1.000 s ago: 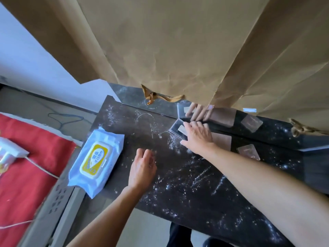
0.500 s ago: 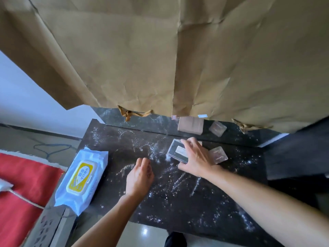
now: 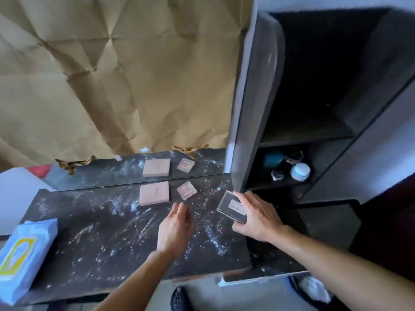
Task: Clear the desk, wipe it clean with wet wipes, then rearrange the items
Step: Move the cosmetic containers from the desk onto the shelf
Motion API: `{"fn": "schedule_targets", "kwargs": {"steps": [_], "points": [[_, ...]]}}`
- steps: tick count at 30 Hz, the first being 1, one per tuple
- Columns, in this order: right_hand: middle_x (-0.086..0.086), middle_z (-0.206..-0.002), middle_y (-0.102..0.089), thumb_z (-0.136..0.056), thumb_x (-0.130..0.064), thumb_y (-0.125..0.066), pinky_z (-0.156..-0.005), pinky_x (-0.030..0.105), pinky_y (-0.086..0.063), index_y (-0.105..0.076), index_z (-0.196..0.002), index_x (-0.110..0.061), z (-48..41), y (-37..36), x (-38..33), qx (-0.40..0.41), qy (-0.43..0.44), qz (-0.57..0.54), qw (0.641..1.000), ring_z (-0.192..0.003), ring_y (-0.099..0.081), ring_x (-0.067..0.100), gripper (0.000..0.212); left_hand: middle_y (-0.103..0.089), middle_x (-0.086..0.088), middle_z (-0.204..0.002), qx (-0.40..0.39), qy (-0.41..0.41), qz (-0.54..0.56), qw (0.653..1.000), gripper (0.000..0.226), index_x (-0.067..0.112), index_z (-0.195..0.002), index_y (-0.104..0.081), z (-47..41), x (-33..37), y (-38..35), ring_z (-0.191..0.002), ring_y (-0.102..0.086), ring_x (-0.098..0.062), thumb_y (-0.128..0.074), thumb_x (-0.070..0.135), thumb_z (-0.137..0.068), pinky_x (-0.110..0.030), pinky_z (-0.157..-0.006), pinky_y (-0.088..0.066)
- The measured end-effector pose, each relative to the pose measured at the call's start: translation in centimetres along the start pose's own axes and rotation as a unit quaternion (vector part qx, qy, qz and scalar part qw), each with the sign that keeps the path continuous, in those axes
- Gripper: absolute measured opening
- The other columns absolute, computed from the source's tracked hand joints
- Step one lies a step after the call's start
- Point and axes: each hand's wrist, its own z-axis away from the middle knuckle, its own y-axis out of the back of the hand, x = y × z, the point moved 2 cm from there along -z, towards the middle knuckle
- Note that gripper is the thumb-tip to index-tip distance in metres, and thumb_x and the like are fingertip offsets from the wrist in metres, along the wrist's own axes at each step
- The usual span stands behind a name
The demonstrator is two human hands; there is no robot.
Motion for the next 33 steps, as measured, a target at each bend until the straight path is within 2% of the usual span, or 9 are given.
{"fn": "schedule_targets", "kwargs": {"steps": [5, 9, 14, 17, 20, 22, 26, 33], "points": [[-0.005, -0.118, -0.049, -0.064, -0.050, -0.061, -0.082, 0.035, -0.047, -0.033, -0.138, -0.026, 5.7, 5.0, 6.4, 0.046, -0.051, 0.003, 0.998, -0.112, -0.049, 0.018, 0.082, -0.058, -0.004, -0.092, 0.004, -0.068, 0.022, 0.997, 0.019, 0.011, -0.094, -0.054, 0.4, 9.5, -2.5, -0.068, -0.059, -0.030, -0.065, 0.021, -0.082, -0.036, -0.054, -0.046], [-0.004, -0.124, -0.049, -0.066, -0.047, -0.064, -0.084, 0.037, -0.048, -0.033, -0.139, -0.025, 7.9, 9.2, 10.1, 0.095, -0.083, 0.001, 0.992, -0.113, -0.050, 0.019, 0.082, -0.060, -0.002, -0.098, 0.006, -0.139, 0.028, 0.990, 0.025, 0.013, -0.104, -0.057, -0.6, 15.7, -3.1, -0.075, -0.061, -0.028, -0.066, 0.020, -0.082, -0.034, -0.057, -0.047], [0.003, -0.122, -0.052, -0.067, -0.044, -0.066, -0.080, 0.037, -0.049, -0.037, -0.138, -0.018, 7.3, 14.4, 13.6, 0.162, -0.109, 0.023, 0.980, -0.108, -0.053, 0.025, 0.081, -0.061, -0.003, -0.109, 0.037, -0.197, 0.036, 0.979, 0.033, 0.013, -0.117, -0.056, -3.6, 21.9, -2.7, -0.082, -0.064, -0.026, -0.062, 0.023, -0.086, -0.035, -0.063, -0.052], [0.006, -0.123, -0.051, -0.069, -0.044, -0.066, -0.084, 0.039, -0.047, -0.036, -0.139, -0.015, 5.3, 17.4, 14.9, 0.194, -0.122, 0.037, 0.973, -0.111, -0.050, 0.027, 0.081, -0.060, -0.002, -0.116, 0.066, -0.215, 0.038, 0.974, 0.036, 0.013, -0.121, -0.053, -6.0, 24.8, -2.2, -0.092, -0.063, -0.023, -0.060, 0.027, -0.089, -0.032, -0.068, -0.049], [0.008, -0.123, -0.047, -0.070, -0.042, -0.067, -0.084, 0.040, -0.046, -0.035, -0.137, -0.013, 2.4, 20.0, 15.7, 0.213, -0.136, 0.059, 0.966, -0.109, -0.048, 0.029, 0.080, -0.061, -0.002, -0.115, 0.071, -0.216, 0.038, 0.973, 0.038, 0.013, -0.122, -0.050, -8.4, 26.6, -2.1, -0.100, -0.059, -0.021, -0.059, 0.029, -0.089, -0.032, -0.074, -0.047], [0.009, -0.120, -0.046, -0.071, -0.043, -0.067, -0.080, 0.040, -0.046, -0.038, -0.133, -0.012, 0.3, 21.2, 15.9, 0.220, -0.144, 0.070, 0.962, -0.104, -0.050, 0.030, 0.076, -0.062, -0.002, -0.111, 0.075, -0.219, 0.036, 0.972, 0.038, 0.014, -0.121, -0.049, -9.7, 27.4, -2.0, -0.100, -0.057, -0.021, -0.059, 0.030, -0.089, -0.033, -0.077, -0.048], [0.013, -0.116, -0.048, -0.077, -0.048, -0.062, -0.078, 0.038, -0.045, -0.037, -0.130, -0.015, -4.1, 22.0, 15.8, 0.186, -0.152, 0.121, 0.963, -0.102, -0.052, 0.031, 0.068, -0.062, -0.004, -0.108, 0.086, -0.216, 0.039, 0.972, 0.039, 0.012, -0.124, -0.051, -11.8, 28.2, -2.0, -0.098, -0.055, -0.023, -0.060, 0.029, -0.089, -0.034, -0.085, -0.045], [0.016, -0.118, -0.053, -0.086, -0.049, -0.056, -0.076, 0.037, -0.046, -0.041, -0.131, -0.012, -8.6, 21.6, 16.1, 0.161, -0.214, 0.168, 0.949, -0.104, -0.054, 0.030, 0.060, -0.064, -0.004, -0.102, 0.075, -0.209, 0.011, 0.975, 0.035, 0.013, -0.113, -0.052, -15.1, 28.2, -3.2, -0.102, -0.052, -0.026, -0.062, 0.033, -0.087, -0.037, -0.089, -0.038]]}}
